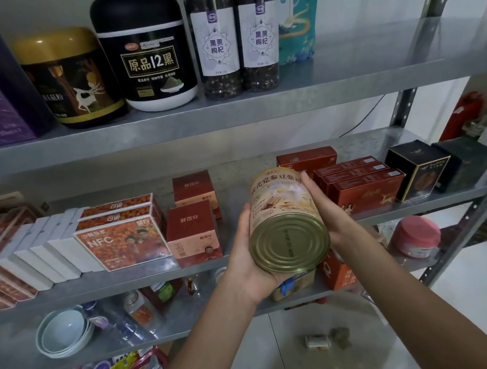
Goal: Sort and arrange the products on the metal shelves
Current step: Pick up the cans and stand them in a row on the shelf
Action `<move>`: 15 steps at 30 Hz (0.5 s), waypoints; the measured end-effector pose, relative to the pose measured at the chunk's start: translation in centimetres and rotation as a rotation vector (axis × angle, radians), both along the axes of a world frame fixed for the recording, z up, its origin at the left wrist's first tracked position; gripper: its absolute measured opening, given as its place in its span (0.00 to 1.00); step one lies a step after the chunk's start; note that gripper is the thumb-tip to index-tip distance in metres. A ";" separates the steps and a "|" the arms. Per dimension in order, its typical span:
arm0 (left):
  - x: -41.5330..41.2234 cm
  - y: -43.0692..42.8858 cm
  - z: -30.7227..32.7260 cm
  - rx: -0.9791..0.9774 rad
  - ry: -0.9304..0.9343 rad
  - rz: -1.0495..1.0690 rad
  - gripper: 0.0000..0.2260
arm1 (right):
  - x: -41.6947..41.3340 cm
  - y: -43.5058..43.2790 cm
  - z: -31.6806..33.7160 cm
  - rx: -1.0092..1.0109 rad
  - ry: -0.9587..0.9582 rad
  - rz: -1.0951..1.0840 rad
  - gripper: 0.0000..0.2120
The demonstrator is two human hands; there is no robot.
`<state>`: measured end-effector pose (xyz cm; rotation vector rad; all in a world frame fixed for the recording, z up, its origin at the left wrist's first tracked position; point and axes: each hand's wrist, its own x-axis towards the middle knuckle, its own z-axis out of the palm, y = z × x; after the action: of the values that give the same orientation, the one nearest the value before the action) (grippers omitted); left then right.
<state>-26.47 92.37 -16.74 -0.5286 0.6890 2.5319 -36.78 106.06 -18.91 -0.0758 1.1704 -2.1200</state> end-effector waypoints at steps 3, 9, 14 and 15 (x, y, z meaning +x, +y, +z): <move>0.0 0.1 0.1 0.021 -0.001 0.003 0.33 | 0.0 -0.5 0.2 -0.022 -0.016 -0.047 0.32; -0.3 -0.6 -0.2 -0.141 0.026 -0.035 0.31 | -0.4 -0.3 0.3 0.037 0.038 -0.080 0.33; -0.3 -1.2 -0.1 -0.365 0.100 -0.037 0.27 | -0.8 0.0 1.1 0.297 0.305 -0.117 0.37; -0.3 -1.2 0.0 -0.388 0.113 -0.041 0.29 | -0.8 -0.1 1.2 0.324 0.329 -0.111 0.38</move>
<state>-26.74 91.14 -16.74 -0.4935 1.2323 2.4108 -37.57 105.98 -17.68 -0.2216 1.7349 -2.0326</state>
